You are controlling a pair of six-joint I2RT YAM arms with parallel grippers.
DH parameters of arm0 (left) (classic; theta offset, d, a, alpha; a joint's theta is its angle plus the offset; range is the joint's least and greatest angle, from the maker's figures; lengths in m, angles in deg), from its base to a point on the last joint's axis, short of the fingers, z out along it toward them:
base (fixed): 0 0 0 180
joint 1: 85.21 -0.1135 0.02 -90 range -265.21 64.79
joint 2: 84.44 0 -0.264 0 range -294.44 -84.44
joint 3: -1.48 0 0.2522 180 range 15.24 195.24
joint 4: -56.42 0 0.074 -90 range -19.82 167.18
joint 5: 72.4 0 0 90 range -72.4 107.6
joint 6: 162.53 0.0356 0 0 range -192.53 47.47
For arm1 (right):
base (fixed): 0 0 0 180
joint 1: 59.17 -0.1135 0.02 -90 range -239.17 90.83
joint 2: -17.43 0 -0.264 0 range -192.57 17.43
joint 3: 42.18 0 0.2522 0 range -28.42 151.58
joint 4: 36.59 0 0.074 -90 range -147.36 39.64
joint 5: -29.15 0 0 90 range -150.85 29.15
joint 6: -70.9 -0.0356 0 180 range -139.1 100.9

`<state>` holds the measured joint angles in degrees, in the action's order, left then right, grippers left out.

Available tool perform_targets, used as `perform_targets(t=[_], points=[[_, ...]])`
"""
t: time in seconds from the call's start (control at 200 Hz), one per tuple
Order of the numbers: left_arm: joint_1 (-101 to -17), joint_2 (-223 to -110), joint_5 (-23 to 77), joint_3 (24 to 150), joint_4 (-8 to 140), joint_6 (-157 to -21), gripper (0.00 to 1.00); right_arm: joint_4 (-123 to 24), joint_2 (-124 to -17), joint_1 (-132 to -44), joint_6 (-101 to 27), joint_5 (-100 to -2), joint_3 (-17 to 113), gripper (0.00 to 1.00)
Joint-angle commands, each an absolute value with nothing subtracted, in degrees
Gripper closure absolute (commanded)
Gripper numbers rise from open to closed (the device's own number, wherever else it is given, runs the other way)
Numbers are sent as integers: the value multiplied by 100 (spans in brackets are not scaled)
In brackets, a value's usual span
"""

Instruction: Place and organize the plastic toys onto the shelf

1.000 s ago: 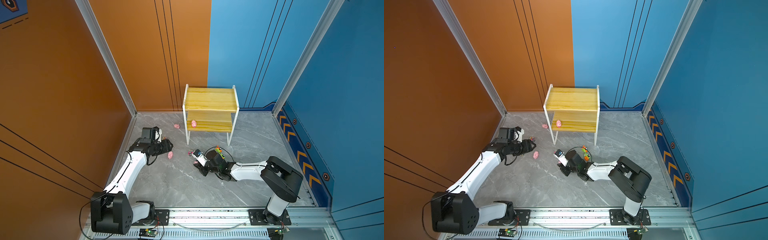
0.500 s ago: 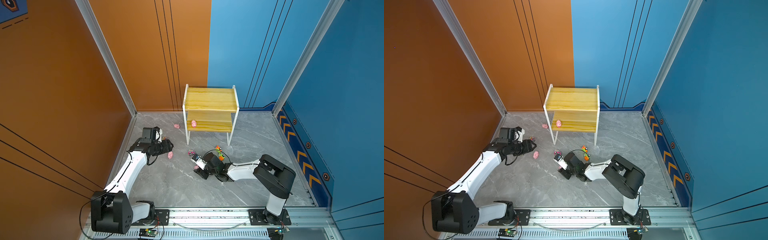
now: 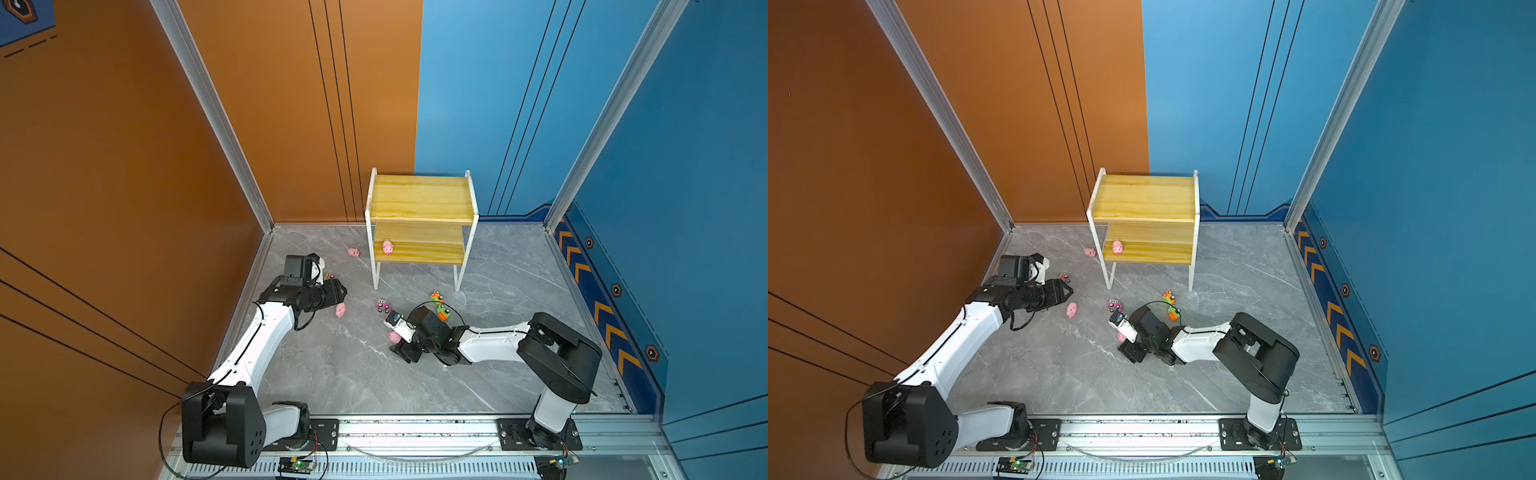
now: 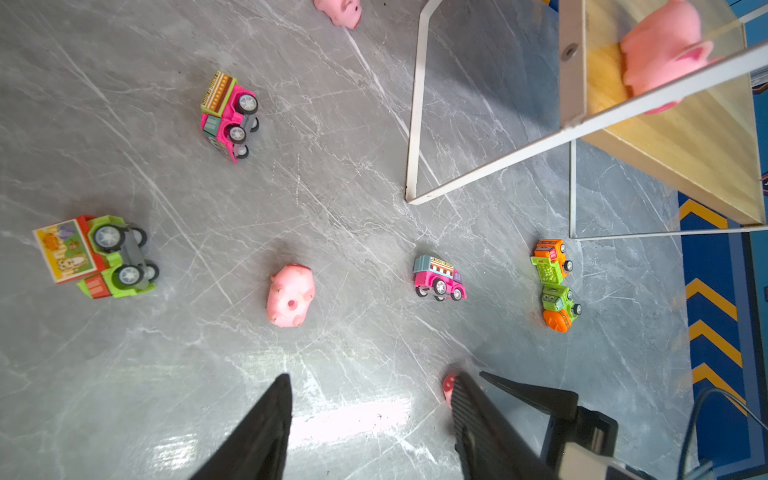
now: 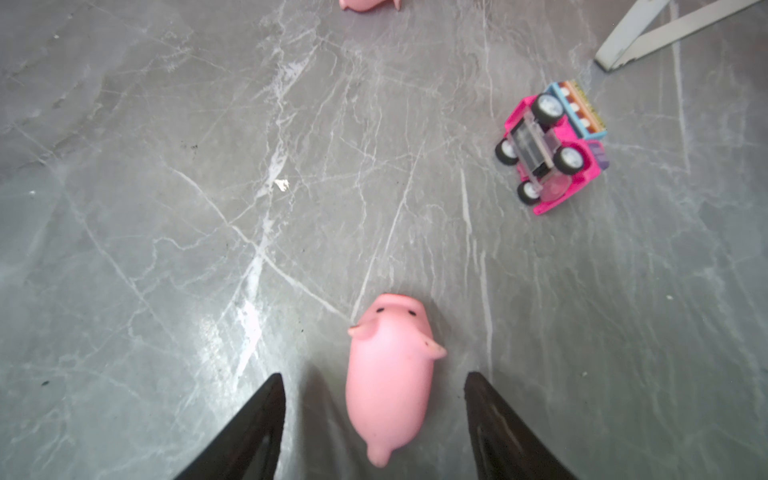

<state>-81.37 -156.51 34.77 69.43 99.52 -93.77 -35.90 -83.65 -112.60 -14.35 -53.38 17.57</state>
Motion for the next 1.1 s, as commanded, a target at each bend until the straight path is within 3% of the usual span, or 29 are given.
perform_targets(t=[0.0,1.096], points=[[-8090,-15620,3511,6876,9901,-9345,37,-3911,-8339,-11283,-1339,-5430,1733,30],[-8051,-15687,3429,6875,9899,-9326,37,-4170,-8703,-10781,-1611,-5977,1833,33]])
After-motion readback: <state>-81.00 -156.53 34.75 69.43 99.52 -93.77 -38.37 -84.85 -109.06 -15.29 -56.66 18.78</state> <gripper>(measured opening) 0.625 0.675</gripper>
